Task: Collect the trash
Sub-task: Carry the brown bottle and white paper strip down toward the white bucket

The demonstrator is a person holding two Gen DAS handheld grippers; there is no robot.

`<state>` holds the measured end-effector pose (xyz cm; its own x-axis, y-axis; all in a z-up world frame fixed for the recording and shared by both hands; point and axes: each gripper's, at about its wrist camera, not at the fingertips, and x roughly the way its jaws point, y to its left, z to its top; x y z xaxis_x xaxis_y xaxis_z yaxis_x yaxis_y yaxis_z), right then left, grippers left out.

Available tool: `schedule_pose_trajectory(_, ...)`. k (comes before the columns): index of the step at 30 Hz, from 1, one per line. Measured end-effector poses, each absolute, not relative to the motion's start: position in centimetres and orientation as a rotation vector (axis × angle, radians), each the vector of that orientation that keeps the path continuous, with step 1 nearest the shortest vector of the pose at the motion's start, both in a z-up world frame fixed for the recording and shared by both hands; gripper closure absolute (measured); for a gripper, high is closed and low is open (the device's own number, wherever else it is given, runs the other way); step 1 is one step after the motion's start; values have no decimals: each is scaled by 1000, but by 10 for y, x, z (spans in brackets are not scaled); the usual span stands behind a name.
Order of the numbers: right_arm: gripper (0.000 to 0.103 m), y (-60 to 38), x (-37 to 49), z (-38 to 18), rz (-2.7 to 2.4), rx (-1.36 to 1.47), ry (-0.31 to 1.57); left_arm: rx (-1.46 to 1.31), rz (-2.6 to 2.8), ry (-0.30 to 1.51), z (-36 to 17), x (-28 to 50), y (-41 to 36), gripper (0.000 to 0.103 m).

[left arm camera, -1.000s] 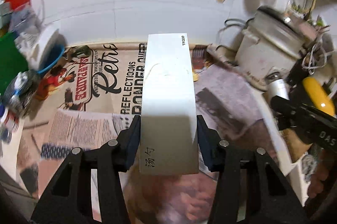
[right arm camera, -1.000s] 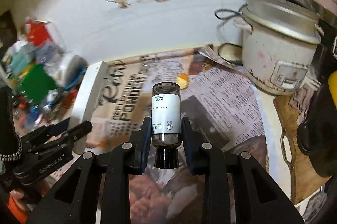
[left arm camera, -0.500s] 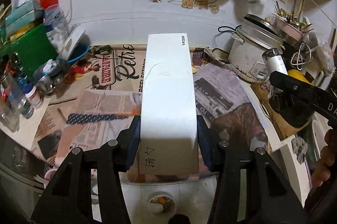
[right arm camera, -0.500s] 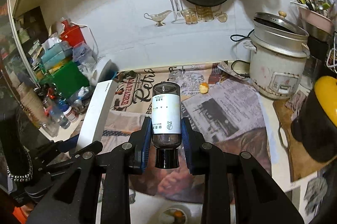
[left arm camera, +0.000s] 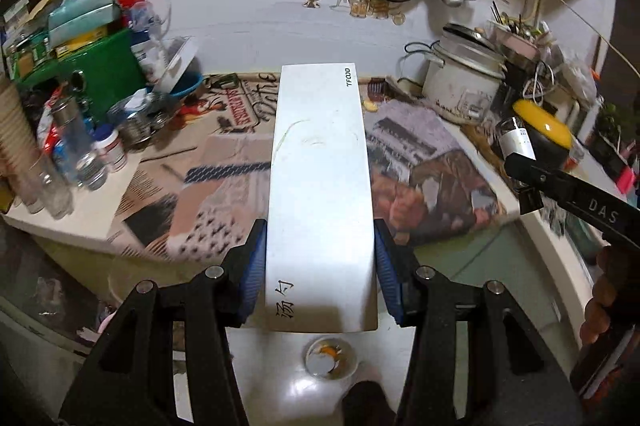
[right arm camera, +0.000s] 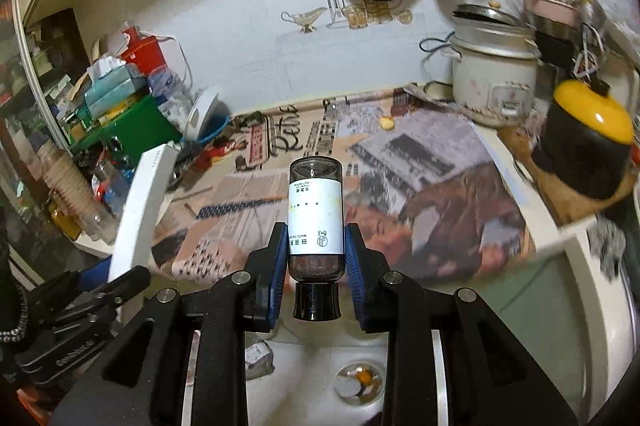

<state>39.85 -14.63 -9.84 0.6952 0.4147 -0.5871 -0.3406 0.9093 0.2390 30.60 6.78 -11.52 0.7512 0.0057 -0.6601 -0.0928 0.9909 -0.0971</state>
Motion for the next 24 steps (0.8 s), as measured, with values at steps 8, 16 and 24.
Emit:
schedule_pose_trajectory(8, 77, -144, 352, -130, 357, 123, 798, -121, 2, 832, -156, 265, 67, 53)
schedule_pose_trajectory(16, 77, -150, 339, -189, 320, 101, 935, -135, 5, 963, -225, 258, 49, 53)
schedule_pose_trajectory(24, 77, -157, 352, -281, 354, 60, 1049, -127, 18, 1071, -335, 280, 31, 53)
